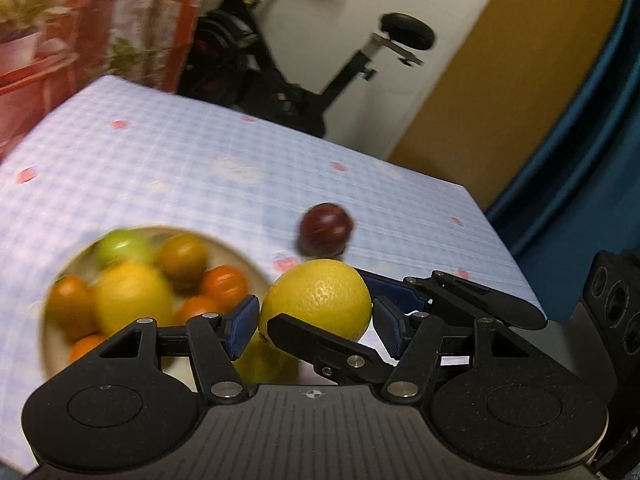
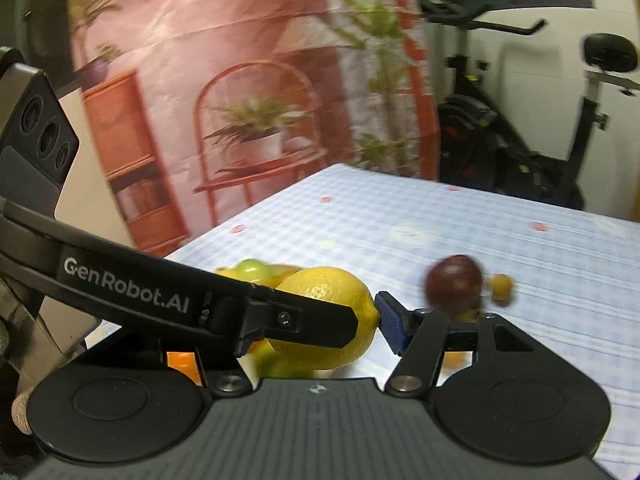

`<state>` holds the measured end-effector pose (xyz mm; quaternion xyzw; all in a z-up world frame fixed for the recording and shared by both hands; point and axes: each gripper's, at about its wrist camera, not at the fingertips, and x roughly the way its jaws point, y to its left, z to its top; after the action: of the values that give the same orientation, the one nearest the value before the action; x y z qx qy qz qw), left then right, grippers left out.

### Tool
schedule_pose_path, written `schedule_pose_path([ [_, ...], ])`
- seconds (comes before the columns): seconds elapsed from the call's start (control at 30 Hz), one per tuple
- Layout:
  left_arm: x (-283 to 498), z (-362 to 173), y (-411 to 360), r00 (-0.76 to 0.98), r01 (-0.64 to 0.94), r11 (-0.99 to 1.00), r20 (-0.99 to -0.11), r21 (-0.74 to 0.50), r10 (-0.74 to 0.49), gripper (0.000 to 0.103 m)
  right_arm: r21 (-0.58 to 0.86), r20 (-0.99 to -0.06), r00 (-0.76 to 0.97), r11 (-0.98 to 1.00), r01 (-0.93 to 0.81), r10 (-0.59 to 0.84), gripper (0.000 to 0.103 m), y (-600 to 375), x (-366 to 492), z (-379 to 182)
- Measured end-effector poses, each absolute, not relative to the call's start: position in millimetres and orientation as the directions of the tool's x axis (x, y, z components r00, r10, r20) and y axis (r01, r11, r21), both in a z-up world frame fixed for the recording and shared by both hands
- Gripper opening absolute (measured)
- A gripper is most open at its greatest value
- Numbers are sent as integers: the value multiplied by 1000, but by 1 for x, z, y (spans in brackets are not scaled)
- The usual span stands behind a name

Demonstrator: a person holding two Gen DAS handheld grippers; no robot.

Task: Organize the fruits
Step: 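Carry the lemon onto the cream plate and open both grippers, then move both grippers toward the purple mangosteen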

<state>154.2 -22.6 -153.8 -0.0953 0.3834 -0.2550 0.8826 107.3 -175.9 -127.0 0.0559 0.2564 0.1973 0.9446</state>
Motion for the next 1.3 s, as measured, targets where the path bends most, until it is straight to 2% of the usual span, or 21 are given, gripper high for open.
schedule_pose_path([
  [0.23, 142, -163, 11, 603, 301, 888, -653, -347, -459, 65, 173, -495, 728, 874, -454, 475, 63, -135, 114, -138],
  [0.43, 138, -167, 16, 620, 289, 914, -672, -284, -405, 64, 155, -538, 672, 844, -513, 508, 63, -118, 123, -154],
  [0.87, 134, -173, 11, 639, 290, 926, -671, -241, -375, 65, 145, -514, 675, 829, -540, 529, 63, -118, 113, -161],
  [1.07, 130, -164, 15, 682, 281, 923, -622, -263, -384, 66, 122, -457, 736, 854, -505, 500, 63, -138, 96, -160],
  [1.2, 128, -159, 12, 716, 261, 931, -595, -255, -364, 81, 157, -397, 815, 906, -392, 422, 63, -169, 86, -160],
  [1.3, 126, -155, 8, 736, 265, 934, -576, -239, -356, 83, 173, -351, 875, 941, -289, 333, 66, -192, 80, -158],
])
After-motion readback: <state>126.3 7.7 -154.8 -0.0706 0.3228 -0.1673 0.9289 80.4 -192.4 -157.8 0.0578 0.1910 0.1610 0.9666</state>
